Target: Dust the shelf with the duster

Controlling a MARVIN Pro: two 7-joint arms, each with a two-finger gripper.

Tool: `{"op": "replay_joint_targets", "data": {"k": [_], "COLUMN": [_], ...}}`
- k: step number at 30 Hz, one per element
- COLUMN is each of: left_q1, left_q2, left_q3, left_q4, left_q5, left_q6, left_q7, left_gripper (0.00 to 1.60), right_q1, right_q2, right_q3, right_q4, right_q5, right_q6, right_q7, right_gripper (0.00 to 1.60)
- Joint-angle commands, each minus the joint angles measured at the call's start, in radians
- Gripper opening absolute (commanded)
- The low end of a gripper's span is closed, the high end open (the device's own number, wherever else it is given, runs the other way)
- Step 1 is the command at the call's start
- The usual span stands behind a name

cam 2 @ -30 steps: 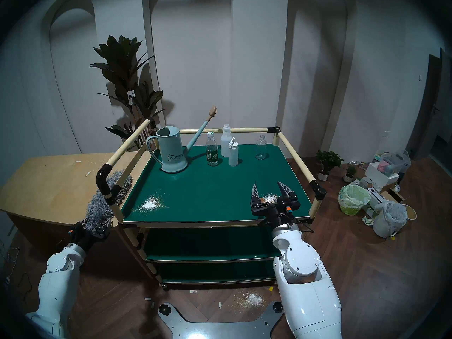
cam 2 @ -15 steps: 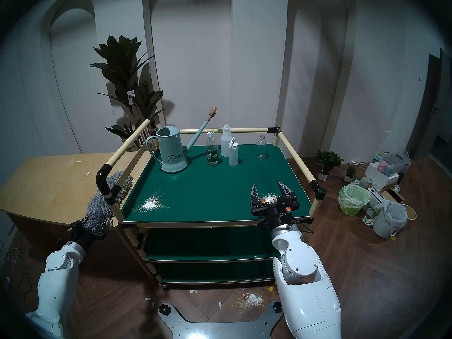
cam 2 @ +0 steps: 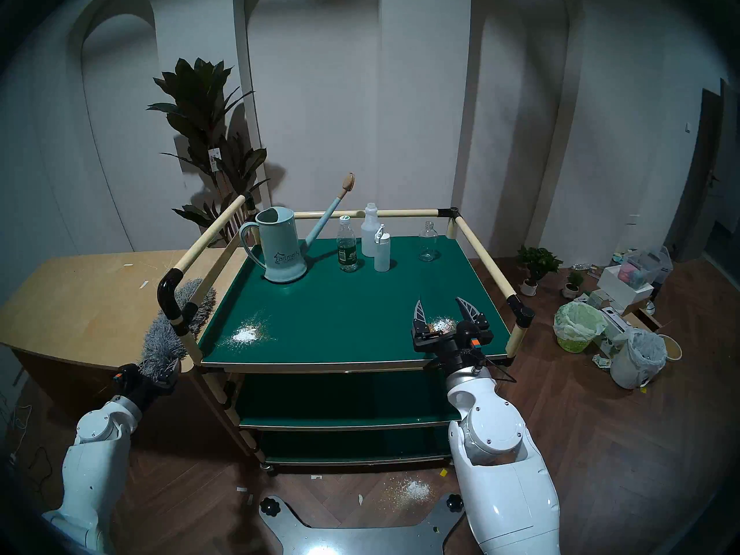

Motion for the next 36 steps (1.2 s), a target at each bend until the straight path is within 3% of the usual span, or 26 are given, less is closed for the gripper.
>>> {"op": "replay_joint_targets", "data": {"k": [1,7,8,9,10,11,14,15,17,18,25,31,36], "left_q1": [-0.004,-0.008,-0.01,-0.011,-0.012,-0.013,-0.017,-0.018,-0.018,-0.018,-0.007,0.021,0.052], "left_q2": [0.003,0.004,0.004,0.004,0.005,0.005,0.005,0.005,0.004,0.004,-0.011,-0.037,-0.034], "left_q3": [-0.003,-0.002,-0.002,-0.002,-0.001,-0.001,0.001,0.002,0.001,0.0,-0.025,-0.082,-0.107], "left_q4": [-0.023,-0.013,-0.01,-0.009,-0.007,-0.005,0.002,0.004,0.006,0.006,-0.008,-0.097,-0.173], "left_q5": [-0.001,-0.001,-0.002,-0.003,-0.005,-0.004,-0.005,-0.004,-0.007,-0.008,-0.041,-0.074,-0.074], "left_q6": [-0.005,0.008,0.01,0.011,0.017,0.017,0.026,0.026,0.033,0.035,0.074,0.133,0.135], "left_q7": [0.0,0.003,0.001,0.0,-0.002,-0.001,-0.002,-0.003,-0.003,-0.003,0.016,0.088,0.108], "left_gripper": [1.12,1.14,1.02,1.02,0.77,0.67,0.51,0.31,0.25,0.0,0.0,0.0,0.0], "right_q1": [0.0,0.0,0.0,0.0,0.001,0.001,0.001,0.001,0.001,0.001,0.003,0.003,0.004], "right_q2": [0.004,0.001,0.001,0.0,0.0,0.0,-0.001,-0.001,-0.002,-0.002,-0.003,-0.004,-0.007], "right_q3": [0.001,0.001,0.001,0.001,0.001,0.001,0.001,0.0,0.0,0.0,-0.001,-0.001,-0.001], "right_q4": [-0.019,-0.019,-0.02,-0.02,-0.021,-0.021,-0.023,-0.023,-0.023,-0.022,-0.021,-0.015,-0.014], "right_q5": [-0.003,-0.002,-0.003,-0.003,-0.003,-0.003,-0.004,-0.005,-0.006,-0.006,-0.006,-0.005,-0.003], "right_q6": [-0.016,-0.016,-0.017,-0.016,-0.015,-0.014,-0.012,-0.012,-0.012,-0.012,-0.012,-0.015,-0.013], "right_q7": [0.003,-0.001,-0.002,-0.002,-0.003,-0.003,-0.006,-0.007,-0.008,-0.008,-0.01,-0.011,-0.013], "right_gripper": [1.6,1.6,1.6,1.6,1.6,1.6,1.6,1.6,1.6,1.6,1.6,1.6,1.6]}}
